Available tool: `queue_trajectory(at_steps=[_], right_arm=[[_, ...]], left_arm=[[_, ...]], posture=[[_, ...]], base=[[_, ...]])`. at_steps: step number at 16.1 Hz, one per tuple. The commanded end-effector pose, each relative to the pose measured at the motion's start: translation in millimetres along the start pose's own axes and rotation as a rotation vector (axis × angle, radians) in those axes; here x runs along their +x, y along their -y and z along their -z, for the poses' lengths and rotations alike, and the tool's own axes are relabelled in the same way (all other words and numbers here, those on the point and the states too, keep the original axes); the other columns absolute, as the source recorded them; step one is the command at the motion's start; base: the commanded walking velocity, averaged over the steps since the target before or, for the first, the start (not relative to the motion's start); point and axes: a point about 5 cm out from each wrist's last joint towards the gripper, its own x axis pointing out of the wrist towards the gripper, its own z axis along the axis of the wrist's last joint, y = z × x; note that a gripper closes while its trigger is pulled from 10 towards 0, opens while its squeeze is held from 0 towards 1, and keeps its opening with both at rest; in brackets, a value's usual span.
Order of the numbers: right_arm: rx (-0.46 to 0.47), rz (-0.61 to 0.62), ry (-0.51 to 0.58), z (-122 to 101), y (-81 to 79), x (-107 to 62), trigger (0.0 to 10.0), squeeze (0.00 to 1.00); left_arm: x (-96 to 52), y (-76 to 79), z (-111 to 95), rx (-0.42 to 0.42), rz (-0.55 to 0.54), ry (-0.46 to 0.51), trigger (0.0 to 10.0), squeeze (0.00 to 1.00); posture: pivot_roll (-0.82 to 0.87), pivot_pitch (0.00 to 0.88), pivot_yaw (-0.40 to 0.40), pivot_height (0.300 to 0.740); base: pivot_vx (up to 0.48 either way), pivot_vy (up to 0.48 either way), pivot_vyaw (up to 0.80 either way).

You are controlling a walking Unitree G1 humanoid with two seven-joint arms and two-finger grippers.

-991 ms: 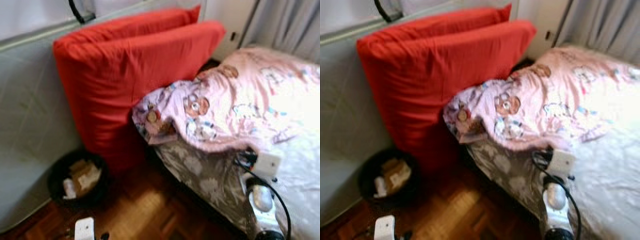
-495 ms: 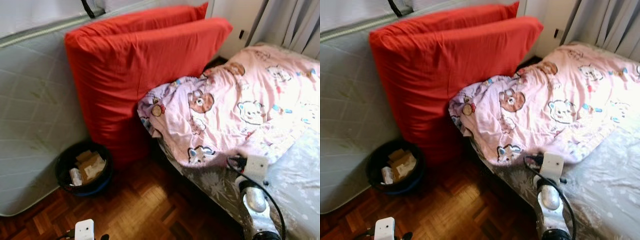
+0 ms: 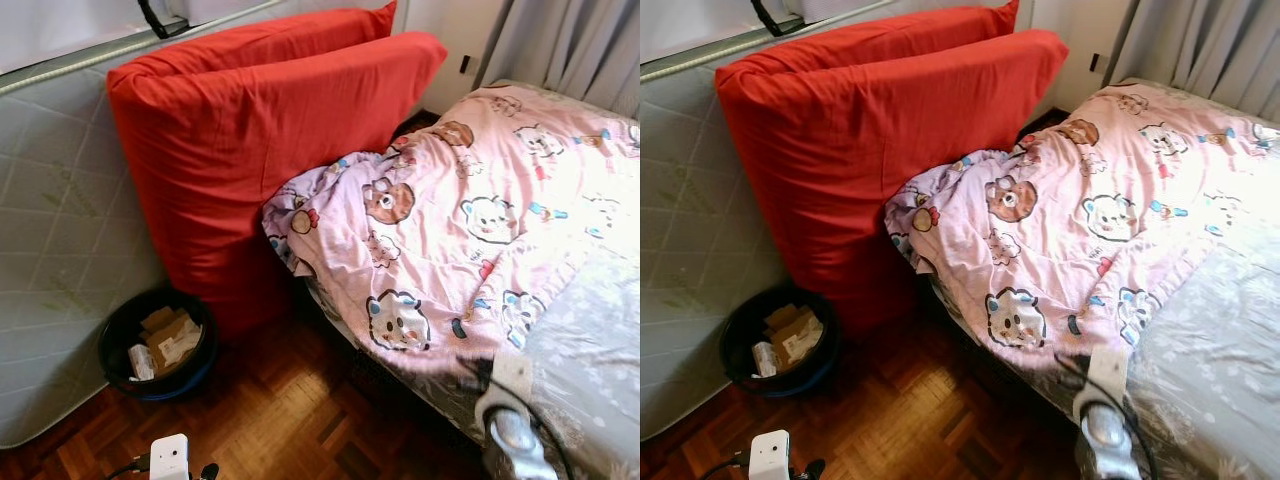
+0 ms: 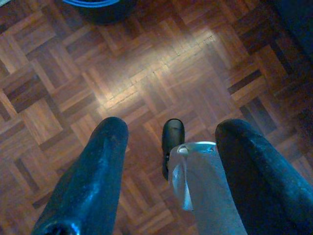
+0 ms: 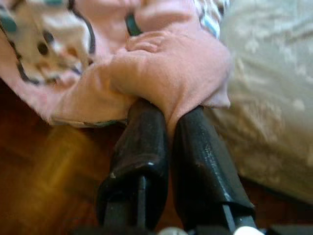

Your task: Clean up the room

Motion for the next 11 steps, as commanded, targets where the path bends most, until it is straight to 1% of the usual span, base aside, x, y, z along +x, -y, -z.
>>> queue_trajectory(at_steps=[1, 4, 5, 6, 7, 8, 10, 11], right_arm=[[-0.001, 0.019, -0.073, 15, 7.8, -2.5, 10.0, 0.0], [0.004, -0.009, -0.132, 30, 6.9, -6.9, 10.0, 0.0], [0.002, -0.021, -0.166, 39, 7.2, -9.9, 10.0, 0.0], [0.001, -0.023, -0.178, 42, 7.6, -10.9, 10.0, 0.0], [0.004, -0.03, -0.196, 49, 7.7, -13.5, 10.0, 0.07], [0.006, -0.048, -0.212, 53, 6.9, -15.5, 10.0, 1.0], [-0.001, -0.054, -0.23, 59, 7.2, -17.8, 10.0, 1.0], [-0.016, -0.048, -0.264, 67, 10.2, -21.3, 10.0, 1.0]], left_arm=[[-2.4, -4.4, 8, 0.011, -0.006, -0.032, 10.0, 0.0], [-2.4, -4.7, 8, 0.017, -0.006, -0.033, 10.0, 0.0], [-2.3, -4.7, 8, 0.019, -0.005, -0.033, 10.0, 0.0], [-2.3, -4.8, 7, 0.021, -0.005, -0.033, 10.0, 0.0], [-2.3, -4.8, 7, 0.024, -0.004, -0.033, 10.0, 0.0], [-2.3, -4.9, 7, 0.026, -0.003, -0.033, 10.0, 0.0], [-2.2, -5.0, 7, 0.028, -0.003, -0.033, 10.0, 0.0], [-2.0, -5.0, 7, 0.038, -0.001, -0.033, 10.0, 0.0]], posture=[[0.0, 0.1, -0.008, 0.74], [0.0, 0.101, -0.007, 0.74], [0.01, 0.1, -0.006, 0.74], [0.01, 0.1, -0.006, 0.74], [0.01, 0.1, -0.006, 0.74], [0.01, 0.101, -0.005, 0.74], [0.01, 0.1, -0.004, 0.74], [0.01, 0.098, -0.003, 0.74]], base=[[0.0, 0.0, 0.0], [0.0, 0.0, 0.0], [0.0, 0.0, 0.0], [0.0, 0.0, 0.0], [0.0, 0.0, 0.0], [0.0, 0.0, 0.0], [0.0, 0.0, 0.0], [0.0, 0.0, 0.0]])
